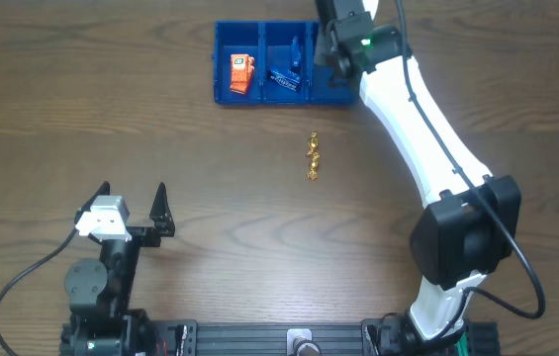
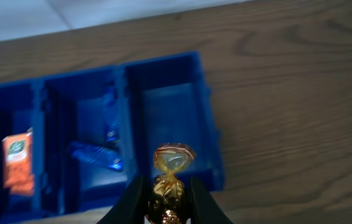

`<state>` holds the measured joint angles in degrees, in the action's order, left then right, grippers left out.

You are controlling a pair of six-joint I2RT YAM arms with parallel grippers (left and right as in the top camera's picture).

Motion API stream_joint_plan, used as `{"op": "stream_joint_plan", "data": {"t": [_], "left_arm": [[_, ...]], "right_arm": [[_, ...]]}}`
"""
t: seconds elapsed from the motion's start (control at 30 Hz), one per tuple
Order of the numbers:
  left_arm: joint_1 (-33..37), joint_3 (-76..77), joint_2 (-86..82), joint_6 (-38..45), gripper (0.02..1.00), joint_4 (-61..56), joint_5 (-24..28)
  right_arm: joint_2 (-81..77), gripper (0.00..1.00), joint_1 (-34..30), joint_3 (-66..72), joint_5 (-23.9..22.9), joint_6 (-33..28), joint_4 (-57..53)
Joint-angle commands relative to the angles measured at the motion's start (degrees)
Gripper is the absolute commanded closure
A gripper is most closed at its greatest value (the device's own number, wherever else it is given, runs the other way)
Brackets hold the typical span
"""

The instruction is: Sort Candies Into Trays

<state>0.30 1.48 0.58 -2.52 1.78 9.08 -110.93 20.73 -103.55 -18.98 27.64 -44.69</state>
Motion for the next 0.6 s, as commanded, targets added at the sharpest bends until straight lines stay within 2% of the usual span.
{"op": "stream_joint_plan", "data": {"t": [0.03, 0.27, 0.37, 0.43, 0.5, 0.53, 0.57, 0.6], "left_arm": [[0.22, -1.2, -0.33, 0.68, 0.02, 1.84, 0.83], [0.22, -1.2, -0.33, 0.68, 0.02, 1.84, 0.83], [0.22, -1.2, -0.33, 0.68, 0.023, 1.84, 0.83], [0.22, -1.2, -0.33, 0.68, 0.02, 1.84, 0.83], [0.22, -1.2, -0.33, 0.68, 0.02, 1.84, 0.83], [0.22, -1.2, -0.33, 0.68, 0.023, 1.84, 0.83], [0.22, -1.2, -0.33, 0.68, 0.02, 1.84, 0.83], [0.22, -1.2, -0.33, 0.66, 0.023, 1.84, 0.83]], "right_arm": [[-2.75, 0.965, -1.7, -0.17, -0.7, -2.49, 0.96], [-8.11, 0.965, -1.73, -0.17, 0.5, -2.47, 4.57], [-8.46, 0.882, -1.73, 0.07, 1.03, -2.47, 5.4], [-8.46, 0.744, -1.73, 0.09, 1.03, -2.47, 5.44], [-8.46, 0.371, -1.68, 0.09, 1.03, -2.47, 5.42], [-8.46, 0.139, -1.62, 0.09, 1.05, -2.47, 5.42], [-8.46, 0.001, -1.42, 0.09, 1.05, -2.49, 5.46], [-8.46, 0.003, -1.25, 0.09, 1.03, -2.49, 5.55]]}}
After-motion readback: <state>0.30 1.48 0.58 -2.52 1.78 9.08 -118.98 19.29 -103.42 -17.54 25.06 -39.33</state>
